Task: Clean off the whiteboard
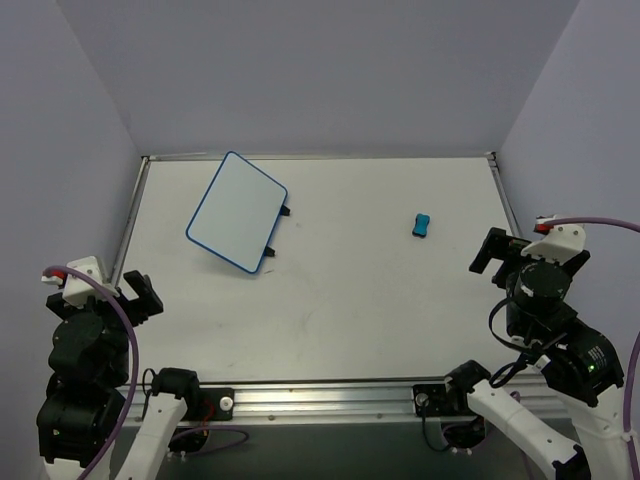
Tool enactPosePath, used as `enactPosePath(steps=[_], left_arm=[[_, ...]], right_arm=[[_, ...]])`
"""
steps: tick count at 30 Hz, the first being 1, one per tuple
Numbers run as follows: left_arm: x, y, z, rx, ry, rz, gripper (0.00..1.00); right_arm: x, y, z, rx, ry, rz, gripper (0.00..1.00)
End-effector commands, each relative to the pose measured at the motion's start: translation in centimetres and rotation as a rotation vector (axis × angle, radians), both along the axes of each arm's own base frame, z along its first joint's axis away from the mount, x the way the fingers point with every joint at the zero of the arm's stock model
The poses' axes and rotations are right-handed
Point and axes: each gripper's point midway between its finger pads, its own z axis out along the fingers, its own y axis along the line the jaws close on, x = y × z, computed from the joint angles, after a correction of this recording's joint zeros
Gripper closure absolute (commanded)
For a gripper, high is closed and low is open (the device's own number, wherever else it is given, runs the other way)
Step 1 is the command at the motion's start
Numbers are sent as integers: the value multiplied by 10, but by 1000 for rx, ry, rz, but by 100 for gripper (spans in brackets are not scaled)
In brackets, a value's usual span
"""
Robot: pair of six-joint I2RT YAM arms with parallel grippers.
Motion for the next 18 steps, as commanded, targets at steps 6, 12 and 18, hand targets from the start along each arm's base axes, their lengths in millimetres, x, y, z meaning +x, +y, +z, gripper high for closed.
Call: enactPosePath(steps=[6,12,18], left_arm=[[8,-9,11,-2,-46,-49,6],[10,-9,15,3,-35,-53,6],[12,-15,16,-4,-38,-86,6]], right_arm=[[8,11,-3,-1,13,47,0],[5,9,-1,9,1,37,0],[3,8,-2,16,-4,35,0]])
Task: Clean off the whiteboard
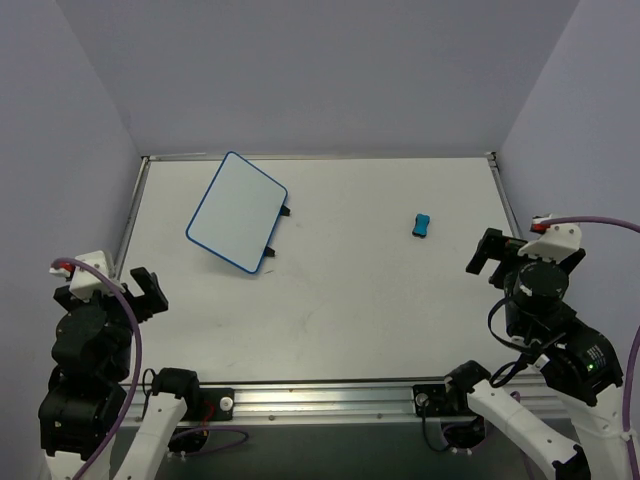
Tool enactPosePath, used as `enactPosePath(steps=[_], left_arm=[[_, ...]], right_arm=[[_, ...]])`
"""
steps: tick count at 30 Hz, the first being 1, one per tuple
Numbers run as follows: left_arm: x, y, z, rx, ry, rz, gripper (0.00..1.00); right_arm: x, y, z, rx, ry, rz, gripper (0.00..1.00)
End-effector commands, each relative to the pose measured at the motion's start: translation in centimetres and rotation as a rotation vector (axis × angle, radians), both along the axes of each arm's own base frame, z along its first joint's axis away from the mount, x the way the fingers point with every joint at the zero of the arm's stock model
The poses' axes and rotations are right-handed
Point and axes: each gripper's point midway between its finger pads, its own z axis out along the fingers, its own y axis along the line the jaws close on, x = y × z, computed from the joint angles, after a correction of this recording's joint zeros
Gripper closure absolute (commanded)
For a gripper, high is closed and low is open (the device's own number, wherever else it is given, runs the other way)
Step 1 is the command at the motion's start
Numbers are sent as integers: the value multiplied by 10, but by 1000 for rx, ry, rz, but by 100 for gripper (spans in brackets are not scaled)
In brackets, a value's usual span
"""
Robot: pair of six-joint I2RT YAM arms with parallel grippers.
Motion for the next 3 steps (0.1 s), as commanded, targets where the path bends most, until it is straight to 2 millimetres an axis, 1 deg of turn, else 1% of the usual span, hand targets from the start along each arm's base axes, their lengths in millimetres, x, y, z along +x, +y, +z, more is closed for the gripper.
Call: enactPosePath(steps=[1,3], left_arm=[[4,-7,19,-5,-64,-42,6],[2,-5,20,-4,-67,-34,6]], right_arm=[[2,0,0,3,-5,-8,0],[1,-2,1,-2,-4,-20,0]])
